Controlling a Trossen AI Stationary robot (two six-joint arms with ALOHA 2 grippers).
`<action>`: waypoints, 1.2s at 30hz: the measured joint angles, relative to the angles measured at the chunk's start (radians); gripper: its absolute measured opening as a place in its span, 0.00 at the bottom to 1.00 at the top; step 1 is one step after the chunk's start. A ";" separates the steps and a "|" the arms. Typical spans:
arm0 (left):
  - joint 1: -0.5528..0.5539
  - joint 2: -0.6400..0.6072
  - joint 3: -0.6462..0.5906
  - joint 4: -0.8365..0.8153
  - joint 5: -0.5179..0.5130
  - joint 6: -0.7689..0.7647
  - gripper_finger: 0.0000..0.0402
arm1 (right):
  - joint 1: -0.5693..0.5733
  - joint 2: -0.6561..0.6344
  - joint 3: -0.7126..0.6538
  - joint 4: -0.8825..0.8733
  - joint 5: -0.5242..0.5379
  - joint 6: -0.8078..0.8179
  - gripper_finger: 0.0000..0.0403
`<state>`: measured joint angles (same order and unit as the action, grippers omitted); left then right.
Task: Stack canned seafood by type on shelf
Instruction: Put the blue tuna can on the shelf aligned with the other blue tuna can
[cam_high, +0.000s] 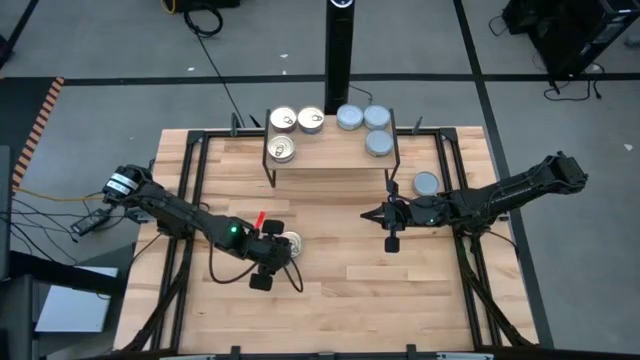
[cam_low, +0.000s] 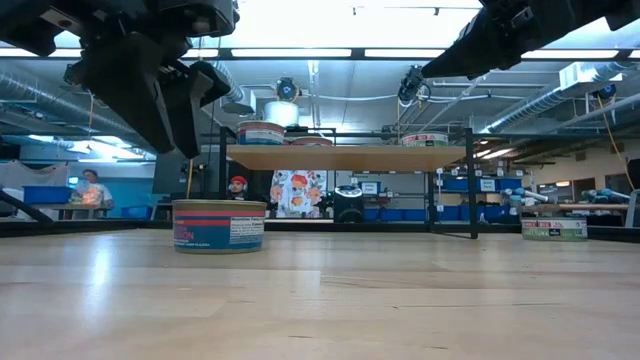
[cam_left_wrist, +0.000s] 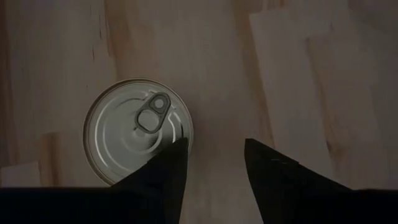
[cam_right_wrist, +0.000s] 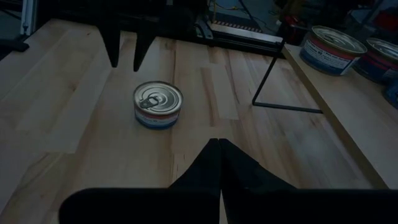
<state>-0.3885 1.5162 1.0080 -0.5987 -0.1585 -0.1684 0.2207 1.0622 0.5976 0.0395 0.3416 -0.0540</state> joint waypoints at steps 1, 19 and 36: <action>0.000 0.000 0.000 0.000 0.000 0.000 0.42 | 0.000 0.000 0.000 0.000 0.000 0.000 0.02; 0.000 0.000 0.000 0.001 -0.003 -0.075 0.42 | 0.000 0.000 0.000 0.000 0.000 0.002 0.02; 0.000 0.064 0.000 -0.025 -0.086 -0.038 0.59 | 0.000 0.000 0.000 -0.003 0.000 0.007 0.03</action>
<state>-0.3885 1.5803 1.0080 -0.6235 -0.2444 -0.2063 0.2203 1.0622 0.5976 0.0367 0.3414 -0.0470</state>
